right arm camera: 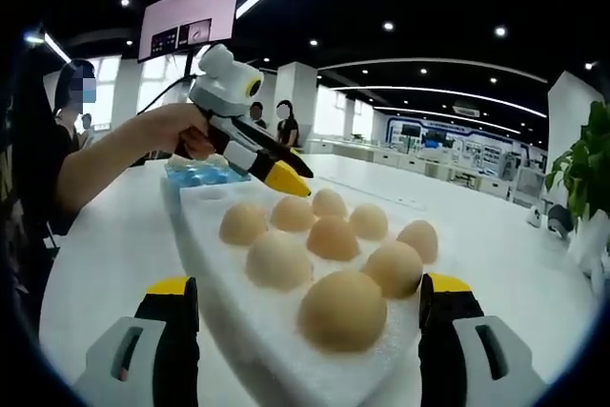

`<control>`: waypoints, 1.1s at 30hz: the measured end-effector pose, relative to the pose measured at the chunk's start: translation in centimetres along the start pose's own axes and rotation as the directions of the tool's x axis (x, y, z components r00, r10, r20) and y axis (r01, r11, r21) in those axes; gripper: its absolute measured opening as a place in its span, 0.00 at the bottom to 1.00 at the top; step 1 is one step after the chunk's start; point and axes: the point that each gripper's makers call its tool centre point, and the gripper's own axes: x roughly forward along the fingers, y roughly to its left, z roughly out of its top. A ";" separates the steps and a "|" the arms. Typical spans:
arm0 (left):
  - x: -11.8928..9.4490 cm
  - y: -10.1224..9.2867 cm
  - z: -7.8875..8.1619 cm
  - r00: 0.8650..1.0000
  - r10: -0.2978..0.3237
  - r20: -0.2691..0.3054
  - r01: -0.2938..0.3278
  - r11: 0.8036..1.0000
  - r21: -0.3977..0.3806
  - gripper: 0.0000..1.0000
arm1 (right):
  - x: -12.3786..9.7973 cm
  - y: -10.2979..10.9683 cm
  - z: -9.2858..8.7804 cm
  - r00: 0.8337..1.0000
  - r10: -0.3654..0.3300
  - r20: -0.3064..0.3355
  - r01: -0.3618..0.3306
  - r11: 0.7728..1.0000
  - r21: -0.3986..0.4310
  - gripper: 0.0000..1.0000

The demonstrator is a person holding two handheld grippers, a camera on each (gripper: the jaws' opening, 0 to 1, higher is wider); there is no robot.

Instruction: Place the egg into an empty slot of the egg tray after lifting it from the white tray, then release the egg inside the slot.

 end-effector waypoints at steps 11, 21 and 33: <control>1.4 -0.9 -0.1 0.998 -0.048 -0.045 0.049 0.999 0.023 0.37 | 0.1 -0.1 -0.2 1.000 -0.013 0.001 0.013 1.000 -0.015 1.00; 2.3 -1.8 -0.3 0.978 -0.169 -0.123 0.184 0.975 0.123 0.30 | 0.2 -0.2 -0.3 1.000 -0.017 0.006 0.017 1.000 -0.017 1.00; 3.2 -3.0 -0.5 0.933 -0.311 -0.181 0.347 0.913 0.216 0.30 | 0.1 -0.1 -0.3 1.000 -0.016 0.003 0.016 1.000 -0.024 1.00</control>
